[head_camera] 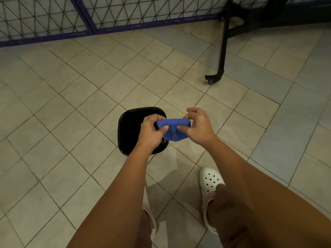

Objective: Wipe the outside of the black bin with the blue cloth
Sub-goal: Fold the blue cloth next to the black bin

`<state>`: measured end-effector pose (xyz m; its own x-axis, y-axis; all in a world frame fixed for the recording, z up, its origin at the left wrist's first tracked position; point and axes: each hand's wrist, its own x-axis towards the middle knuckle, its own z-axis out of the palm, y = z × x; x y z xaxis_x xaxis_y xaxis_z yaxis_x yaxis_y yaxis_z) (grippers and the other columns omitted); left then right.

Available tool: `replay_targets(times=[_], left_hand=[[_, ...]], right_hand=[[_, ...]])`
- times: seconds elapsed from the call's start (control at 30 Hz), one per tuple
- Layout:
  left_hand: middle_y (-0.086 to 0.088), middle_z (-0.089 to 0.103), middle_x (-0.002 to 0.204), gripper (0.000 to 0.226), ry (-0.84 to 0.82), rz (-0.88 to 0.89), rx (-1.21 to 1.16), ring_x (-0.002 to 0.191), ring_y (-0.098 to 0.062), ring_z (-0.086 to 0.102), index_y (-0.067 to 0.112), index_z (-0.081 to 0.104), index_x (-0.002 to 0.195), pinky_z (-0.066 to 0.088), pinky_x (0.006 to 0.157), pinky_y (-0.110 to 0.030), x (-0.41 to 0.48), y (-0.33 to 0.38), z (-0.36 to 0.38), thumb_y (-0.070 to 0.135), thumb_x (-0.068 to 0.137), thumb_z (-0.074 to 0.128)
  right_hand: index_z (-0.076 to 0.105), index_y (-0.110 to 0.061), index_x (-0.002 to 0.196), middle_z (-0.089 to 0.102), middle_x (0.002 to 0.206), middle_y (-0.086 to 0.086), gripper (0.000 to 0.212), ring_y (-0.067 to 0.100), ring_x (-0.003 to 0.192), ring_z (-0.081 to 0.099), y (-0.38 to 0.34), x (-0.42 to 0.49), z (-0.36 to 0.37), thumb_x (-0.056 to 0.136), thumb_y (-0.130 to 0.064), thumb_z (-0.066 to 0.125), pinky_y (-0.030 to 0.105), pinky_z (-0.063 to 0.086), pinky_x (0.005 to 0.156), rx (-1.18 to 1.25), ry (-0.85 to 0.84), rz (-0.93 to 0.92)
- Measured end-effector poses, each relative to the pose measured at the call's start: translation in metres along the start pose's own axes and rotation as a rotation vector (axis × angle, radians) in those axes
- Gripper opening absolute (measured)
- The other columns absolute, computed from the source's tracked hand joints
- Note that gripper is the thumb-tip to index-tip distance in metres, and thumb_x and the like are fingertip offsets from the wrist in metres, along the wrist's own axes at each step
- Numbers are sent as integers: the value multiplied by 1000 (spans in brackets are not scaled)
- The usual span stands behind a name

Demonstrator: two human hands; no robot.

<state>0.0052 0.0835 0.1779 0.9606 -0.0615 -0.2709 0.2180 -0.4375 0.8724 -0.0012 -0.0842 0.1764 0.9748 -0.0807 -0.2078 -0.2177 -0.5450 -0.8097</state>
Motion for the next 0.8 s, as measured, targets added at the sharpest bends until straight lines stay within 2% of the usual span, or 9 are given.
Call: replay_targets(times=[0.07, 0.13, 0.2, 0.3, 0.43, 0.53, 0.7, 0.8], left_hand=[[-9, 65, 106, 12, -33, -26, -136, 94, -15, 61, 16, 60, 103, 49, 81, -24, 3, 0, 0, 9, 93, 61], [-13, 68, 106, 13, -25, -47, -247, 95, -17, 64, 18, 57, 107, 53, 85, -31, 6, 0, 3, 12, 95, 60], [-12, 69, 107, 20, -4, -88, -322, 98, -18, 67, 20, 53, 117, 55, 84, -31, 8, 3, 7, 17, 98, 57], [-12, 67, 112, 25, 45, -110, -348, 98, -19, 67, 20, 48, 126, 56, 81, -32, 10, 6, 15, 22, 101, 51], [-9, 67, 104, 19, 130, -83, -334, 92, -20, 66, 24, 48, 121, 57, 80, -37, 10, 6, 21, 23, 102, 49], [-4, 69, 97, 21, 136, -75, -315, 88, -17, 67, 23, 49, 121, 56, 79, -36, 12, 2, 24, 26, 101, 52], [-5, 67, 102, 27, 141, -167, -189, 93, -20, 65, 17, 55, 118, 56, 84, -42, 19, -17, 41, 36, 102, 45], [-7, 65, 113, 36, 110, -248, 54, 101, -22, 60, 9, 53, 132, 44, 86, -30, 28, -33, 53, 30, 103, 46]], right_hand=[[55, -19, 78, 60, 98, 0, 16, 14, 89, 54, -6, 1, -3, 79, -19, 71, 30, 43, 78, 265, -59, 80], [52, -6, 84, 58, 81, 10, 20, 18, 73, 53, -11, 2, -4, 83, -20, 67, 36, 44, 68, 384, -42, 109], [51, -2, 94, 61, 89, 18, 28, 22, 77, 58, -13, 2, -4, 86, -25, 65, 40, 50, 70, 454, 8, 145], [54, -7, 104, 66, 99, 9, 30, 22, 89, 66, -15, 1, -3, 85, -27, 67, 36, 54, 75, 602, 37, 238], [60, -4, 112, 68, 107, 12, 50, 27, 95, 68, -14, -1, -3, 67, -13, 81, 40, 55, 82, 882, -154, 359], [62, -5, 110, 69, 105, 11, 48, 27, 93, 68, -14, -1, -4, 66, 2, 78, 41, 56, 80, 886, -189, 462], [59, -9, 111, 67, 104, 10, 44, 28, 92, 66, -8, 2, -2, 71, 4, 70, 37, 57, 71, 802, -115, 494], [54, -13, 114, 64, 107, 10, 45, 28, 92, 64, 0, 3, 0, 75, 7, 65, 39, 56, 69, 735, -57, 513]])
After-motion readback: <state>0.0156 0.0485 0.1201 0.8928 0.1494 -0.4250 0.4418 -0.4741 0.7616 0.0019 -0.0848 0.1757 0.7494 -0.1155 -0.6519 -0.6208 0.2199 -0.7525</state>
